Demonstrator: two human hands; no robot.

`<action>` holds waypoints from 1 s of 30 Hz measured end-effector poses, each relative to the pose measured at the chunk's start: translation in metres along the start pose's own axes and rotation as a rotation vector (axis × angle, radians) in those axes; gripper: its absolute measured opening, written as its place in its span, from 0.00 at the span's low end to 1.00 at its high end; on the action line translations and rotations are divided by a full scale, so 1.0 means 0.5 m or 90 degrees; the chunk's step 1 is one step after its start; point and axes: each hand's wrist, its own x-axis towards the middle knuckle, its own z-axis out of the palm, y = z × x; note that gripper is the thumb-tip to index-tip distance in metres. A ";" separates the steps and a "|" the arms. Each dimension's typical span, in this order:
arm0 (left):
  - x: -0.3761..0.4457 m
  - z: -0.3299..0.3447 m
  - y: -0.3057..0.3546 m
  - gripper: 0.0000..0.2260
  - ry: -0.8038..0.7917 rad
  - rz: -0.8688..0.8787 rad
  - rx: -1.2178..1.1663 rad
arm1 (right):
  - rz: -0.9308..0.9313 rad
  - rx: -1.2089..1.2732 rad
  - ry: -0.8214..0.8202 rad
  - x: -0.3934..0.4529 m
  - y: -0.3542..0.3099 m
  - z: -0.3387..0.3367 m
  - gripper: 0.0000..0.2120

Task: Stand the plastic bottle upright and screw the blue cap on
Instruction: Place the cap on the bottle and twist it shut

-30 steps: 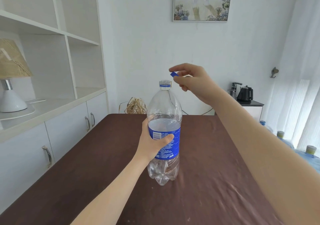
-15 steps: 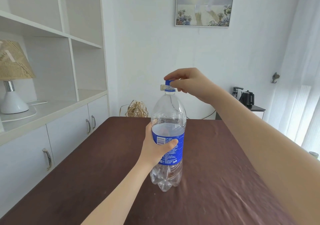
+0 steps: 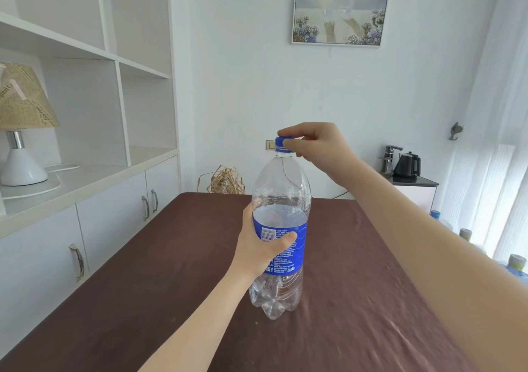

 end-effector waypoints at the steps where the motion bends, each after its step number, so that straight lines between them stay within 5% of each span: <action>1: 0.000 0.000 -0.001 0.44 0.000 -0.001 -0.001 | -0.001 0.005 0.013 -0.002 0.003 0.003 0.09; 11: 0.000 0.002 0.001 0.44 -0.002 0.005 0.010 | -0.004 0.056 0.058 -0.008 0.003 0.023 0.06; 16: -0.001 0.001 0.003 0.44 -0.003 0.004 0.009 | 0.017 -0.002 0.063 -0.005 0.011 0.039 0.14; 24: -0.002 -0.001 0.000 0.42 0.003 0.010 0.003 | 0.011 0.083 0.038 -0.003 0.012 0.027 0.01; 30: -0.004 0.000 0.005 0.43 -0.002 0.010 -0.006 | 0.139 0.117 -0.007 -0.001 0.021 0.045 0.20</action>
